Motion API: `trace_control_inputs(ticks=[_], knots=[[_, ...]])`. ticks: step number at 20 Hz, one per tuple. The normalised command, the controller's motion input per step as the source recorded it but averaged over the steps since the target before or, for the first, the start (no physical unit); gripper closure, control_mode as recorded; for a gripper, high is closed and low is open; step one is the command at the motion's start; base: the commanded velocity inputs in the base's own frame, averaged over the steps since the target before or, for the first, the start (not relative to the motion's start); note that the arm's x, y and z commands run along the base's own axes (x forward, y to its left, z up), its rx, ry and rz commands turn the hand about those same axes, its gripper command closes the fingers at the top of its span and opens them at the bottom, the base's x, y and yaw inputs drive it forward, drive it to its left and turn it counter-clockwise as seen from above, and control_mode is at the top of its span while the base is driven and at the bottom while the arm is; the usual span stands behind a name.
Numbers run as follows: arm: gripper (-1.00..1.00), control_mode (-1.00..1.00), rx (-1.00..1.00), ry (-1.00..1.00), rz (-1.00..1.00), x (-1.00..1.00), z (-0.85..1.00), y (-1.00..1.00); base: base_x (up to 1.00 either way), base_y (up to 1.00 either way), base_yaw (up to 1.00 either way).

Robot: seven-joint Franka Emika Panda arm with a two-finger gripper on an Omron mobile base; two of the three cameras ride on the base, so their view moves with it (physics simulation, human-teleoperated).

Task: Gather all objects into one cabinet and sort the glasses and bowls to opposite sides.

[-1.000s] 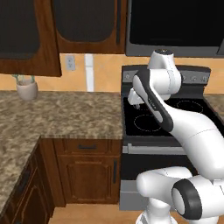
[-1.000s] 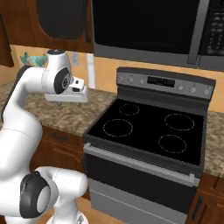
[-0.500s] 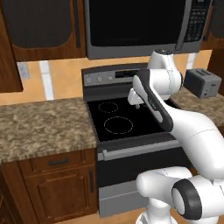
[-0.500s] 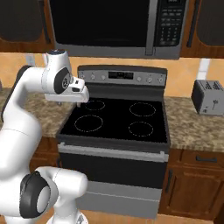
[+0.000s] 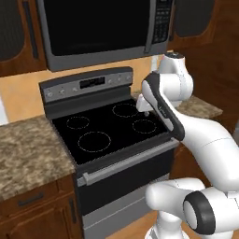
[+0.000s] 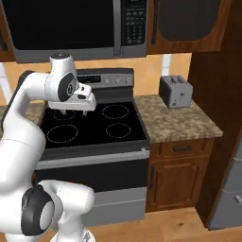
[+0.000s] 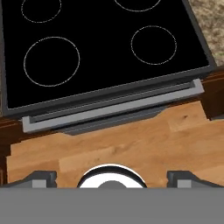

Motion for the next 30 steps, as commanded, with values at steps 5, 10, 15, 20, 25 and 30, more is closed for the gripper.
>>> trace_control_inputs(ticks=[5, 10, 15, 20, 25, 30], knots=[[-1.0, 1.0, 0.0, 0.0, 0.0, 0.0, 0.0, 0.0, -0.04, 0.0, -0.48], [-1.0, 1.0, 0.0, 0.0, 0.0, 0.0, 0.0, 0.0, -0.04, 0.0, -0.48], [-1.0, 1.0, 0.0, 0.0, 0.0, 0.0, 0.0, 0.0, 0.0, -0.01, -0.46], [-1.0, 1.0, 0.0, 0.0, 0.0, 0.0, 0.0, 0.0, 0.0, -0.03, -0.49], [-1.0, 1.0, 0.0, 0.0, 0.0, 0.0, 0.0, 0.0, 0.0, -0.01, -0.54], [-1.0, 1.0, 0.0, 0.0, 0.0, 0.0, 0.0, 0.0, 0.0, -0.02, -0.58]])
